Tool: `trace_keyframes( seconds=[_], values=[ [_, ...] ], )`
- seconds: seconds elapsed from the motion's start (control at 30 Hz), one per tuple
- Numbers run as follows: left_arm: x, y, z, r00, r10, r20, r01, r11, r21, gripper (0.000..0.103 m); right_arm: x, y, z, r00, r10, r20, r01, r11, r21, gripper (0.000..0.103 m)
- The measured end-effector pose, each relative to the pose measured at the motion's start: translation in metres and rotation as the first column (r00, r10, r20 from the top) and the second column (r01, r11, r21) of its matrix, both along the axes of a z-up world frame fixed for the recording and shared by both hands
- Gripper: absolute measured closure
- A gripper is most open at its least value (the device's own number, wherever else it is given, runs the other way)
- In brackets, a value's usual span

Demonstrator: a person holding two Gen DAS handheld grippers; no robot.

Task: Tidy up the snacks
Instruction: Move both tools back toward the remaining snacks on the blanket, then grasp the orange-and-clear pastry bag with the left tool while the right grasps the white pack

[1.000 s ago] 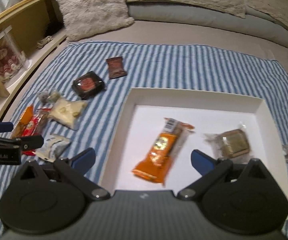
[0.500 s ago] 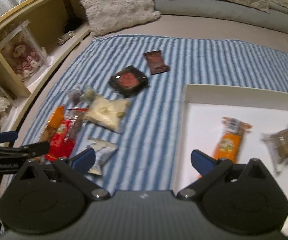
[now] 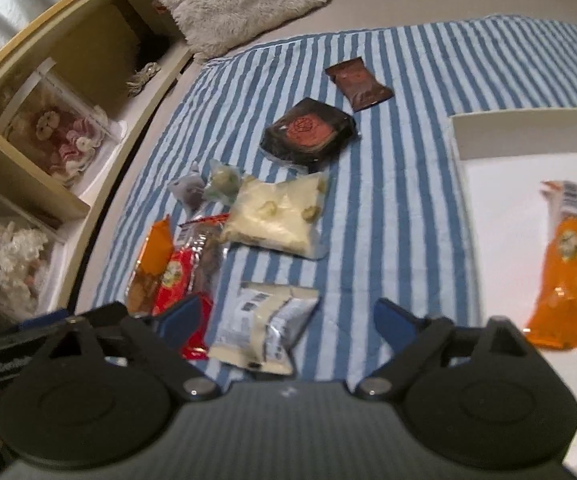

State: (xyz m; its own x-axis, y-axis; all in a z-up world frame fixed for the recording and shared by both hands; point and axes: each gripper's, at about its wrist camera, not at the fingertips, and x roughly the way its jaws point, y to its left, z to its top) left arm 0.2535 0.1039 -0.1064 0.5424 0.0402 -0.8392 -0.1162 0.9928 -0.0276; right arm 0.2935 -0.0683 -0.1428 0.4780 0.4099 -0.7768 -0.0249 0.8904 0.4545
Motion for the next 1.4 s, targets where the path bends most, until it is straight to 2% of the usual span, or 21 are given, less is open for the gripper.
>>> trace_keyframes(
  seconds=[0.1, 0.17, 0.27, 0.3, 0.33, 0.37, 0.43, 0.5, 0.53, 0.7, 0.8, 0.97, 1.1, 1.17, 1.3, 1.4],
  values=[
    [0.003, -0.003, -0.005, 1.0, -0.01, -0.023, 0.009, 1.0, -0.016, 0.035, 0.005, 0.007, -0.007, 1.0, 0.019, -0.021, -0.019, 1.0, 0.018, 0.021],
    [0.005, -0.008, -0.007, 0.999, -0.025, -0.035, 0.024, 1.0, -0.014, 0.039, 0.009, 0.011, -0.013, 0.999, 0.025, -0.047, -0.023, 0.999, 0.033, 0.022],
    [0.008, -0.014, -0.011, 0.997, -0.037, -0.06, 0.038, 0.999, 0.003, 0.054, 0.016, 0.016, -0.023, 0.997, 0.025, -0.079, -0.021, 0.999, 0.045, 0.022],
    [0.01, -0.015, -0.012, 0.997, -0.037, -0.068, 0.038, 0.999, 0.012, 0.062, 0.017, 0.016, -0.026, 0.996, 0.027, -0.085, -0.023, 0.999, 0.049, 0.023],
    [0.01, -0.016, -0.012, 0.997, -0.037, -0.073, 0.039, 0.999, 0.02, 0.068, 0.019, 0.017, -0.029, 0.995, 0.033, -0.09, -0.028, 0.998, 0.053, 0.03],
    [0.011, -0.016, -0.012, 0.996, -0.039, -0.074, 0.041, 0.999, 0.021, 0.068, 0.02, 0.018, -0.03, 0.995, 0.044, -0.09, -0.039, 0.998, 0.057, 0.035],
    [0.01, -0.016, -0.011, 0.996, -0.047, -0.075, 0.049, 0.998, 0.025, 0.07, 0.021, 0.019, -0.035, 0.993, 0.071, -0.096, -0.066, 0.996, 0.058, 0.055],
    [0.008, -0.016, -0.01, 0.995, -0.053, -0.079, 0.056, 0.998, 0.032, 0.07, 0.019, 0.018, -0.035, 0.991, 0.098, -0.095, -0.093, 0.994, 0.054, 0.06],
    [0.006, -0.016, -0.01, 0.995, -0.057, -0.08, 0.06, 0.998, 0.035, 0.071, 0.019, 0.018, -0.033, 0.99, 0.114, -0.088, -0.11, 0.993, 0.047, 0.063],
    [-0.01, -0.015, -0.009, 0.992, -0.073, -0.107, 0.079, 0.996, 0.05, 0.071, 0.008, 0.017, -0.021, 0.979, 0.198, -0.056, -0.197, 0.98, 0.016, 0.065],
    [-0.024, -0.015, -0.008, 0.988, -0.081, -0.134, 0.094, 0.991, 0.091, 0.071, -0.002, 0.014, -0.013, 0.966, 0.247, -0.073, -0.249, 0.968, -0.014, 0.066],
    [-0.045, -0.005, -0.005, 0.985, -0.027, -0.171, 0.051, 0.989, 0.137, 0.071, -0.019, 0.012, -0.002, 0.945, 0.32, -0.072, -0.322, 0.946, -0.024, 0.066],
    [-0.054, -0.007, -0.006, 0.978, -0.041, -0.203, 0.066, 0.991, 0.117, 0.071, -0.032, 0.01, 0.006, 0.922, 0.38, -0.071, -0.383, 0.923, -0.032, 0.066],
    [-0.057, -0.012, -0.008, 0.971, -0.069, -0.227, 0.089, 0.993, 0.081, 0.07, -0.037, 0.008, 0.006, 0.908, 0.412, -0.074, -0.415, 0.909, -0.039, 0.066],
    [-0.056, -0.021, -0.006, 0.974, -0.114, -0.198, 0.119, 0.993, 0.015, 0.045, -0.041, 0.004, 0.004, 0.883, 0.459, -0.095, -0.467, 0.881, -0.079, 0.066],
    [-0.052, -0.026, -0.001, 0.98, -0.125, -0.158, 0.13, 0.991, 0.019, 0.036, -0.039, -0.002, 0.004, 0.892, 0.441, -0.098, -0.451, 0.882, -0.133, 0.066]
  ],
)
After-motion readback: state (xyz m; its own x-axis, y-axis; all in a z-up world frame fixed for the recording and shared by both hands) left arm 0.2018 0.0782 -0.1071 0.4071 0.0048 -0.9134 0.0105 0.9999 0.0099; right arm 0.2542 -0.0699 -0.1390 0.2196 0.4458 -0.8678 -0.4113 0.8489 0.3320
